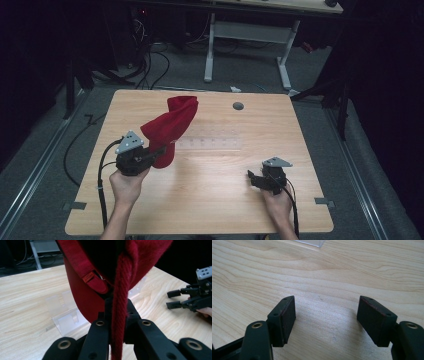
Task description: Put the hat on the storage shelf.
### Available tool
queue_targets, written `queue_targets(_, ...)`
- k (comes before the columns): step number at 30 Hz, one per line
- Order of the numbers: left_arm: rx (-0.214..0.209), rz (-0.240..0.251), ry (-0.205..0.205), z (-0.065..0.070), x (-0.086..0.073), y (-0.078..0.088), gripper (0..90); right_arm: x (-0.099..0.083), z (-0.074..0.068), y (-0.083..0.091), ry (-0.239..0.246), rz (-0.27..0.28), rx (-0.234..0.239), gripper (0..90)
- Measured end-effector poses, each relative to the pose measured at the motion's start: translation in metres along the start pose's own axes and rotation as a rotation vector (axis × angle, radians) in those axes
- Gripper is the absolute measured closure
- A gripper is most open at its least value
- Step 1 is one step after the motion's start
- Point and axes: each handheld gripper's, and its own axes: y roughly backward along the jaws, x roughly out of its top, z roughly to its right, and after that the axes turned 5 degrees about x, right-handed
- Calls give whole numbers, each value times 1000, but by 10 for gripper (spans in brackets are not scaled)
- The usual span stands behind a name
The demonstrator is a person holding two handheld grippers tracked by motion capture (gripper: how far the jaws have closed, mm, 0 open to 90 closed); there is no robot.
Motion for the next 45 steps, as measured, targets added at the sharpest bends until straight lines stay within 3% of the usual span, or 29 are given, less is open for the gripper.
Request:
queue_targets(9,4,29,19,-5,14,-9,849,0,0,0,0,0,0,314)
queue_targets(14,3,45,7,-7,23,-13,849,0,0,0,2,0,0,313)
queue_targets(25,3,72,22,-18,39,-36,849,0,0,0,2,0,0,310)
queue_targets(30,14,81,11,-21,41,-47,849,0,0,0,5,-1,0,310)
queue_targets(36,39,70,-33,-24,35,-60,849,0,0,0,6,-1,1,307)
queue_targets(45,64,73,-36,-33,31,-72,848,0,0,0,9,-2,0,305)
